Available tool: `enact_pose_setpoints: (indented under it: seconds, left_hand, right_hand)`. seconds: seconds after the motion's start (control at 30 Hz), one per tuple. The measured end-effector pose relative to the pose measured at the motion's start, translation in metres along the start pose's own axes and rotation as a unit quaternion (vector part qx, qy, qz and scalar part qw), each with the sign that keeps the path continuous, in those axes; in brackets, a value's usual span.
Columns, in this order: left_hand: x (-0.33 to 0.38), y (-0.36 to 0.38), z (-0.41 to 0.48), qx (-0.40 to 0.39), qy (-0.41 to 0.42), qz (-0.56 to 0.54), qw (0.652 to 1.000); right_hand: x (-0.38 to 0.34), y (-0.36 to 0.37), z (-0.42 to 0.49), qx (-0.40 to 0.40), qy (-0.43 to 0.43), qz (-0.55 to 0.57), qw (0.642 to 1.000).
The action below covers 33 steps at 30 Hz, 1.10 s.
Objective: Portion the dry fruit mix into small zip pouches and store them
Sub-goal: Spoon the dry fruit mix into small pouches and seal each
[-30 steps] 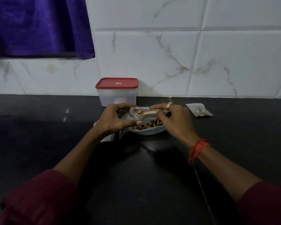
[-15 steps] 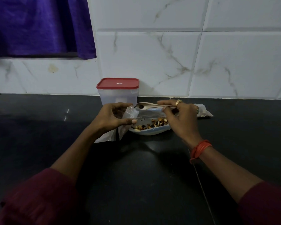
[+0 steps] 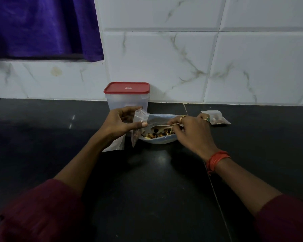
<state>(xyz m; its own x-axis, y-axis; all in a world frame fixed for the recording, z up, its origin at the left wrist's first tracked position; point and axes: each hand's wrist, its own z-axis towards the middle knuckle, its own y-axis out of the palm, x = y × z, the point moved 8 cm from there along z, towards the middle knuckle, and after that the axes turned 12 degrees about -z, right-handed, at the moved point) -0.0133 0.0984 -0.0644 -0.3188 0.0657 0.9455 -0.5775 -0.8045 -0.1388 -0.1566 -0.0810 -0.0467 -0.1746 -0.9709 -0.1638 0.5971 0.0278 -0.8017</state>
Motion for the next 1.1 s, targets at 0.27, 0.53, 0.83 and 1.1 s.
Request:
enact_pose_setpoints:
  seconds: [0.27,0.53,0.83,1.1]
  left_hand:
    - [0.002,0.006,0.000,-0.017,0.003,0.019,1.000]
    - [0.004,0.008,0.000,-0.028,0.012,0.032,0.999]
    - [0.003,0.006,0.000,-0.026,0.013,0.041,0.999]
    - [0.002,0.005,0.000,-0.020,0.016,0.047,0.999]
  right_hand:
    - [0.001,0.023,0.000,-0.096,0.079,0.112,0.986]
    - [0.002,0.023,0.001,-0.119,0.109,0.113,0.980]
    - [0.010,0.016,-0.003,-0.119,0.188,0.167,0.961]
    - [0.027,0.014,-0.005,-0.098,0.255,0.227,0.935]
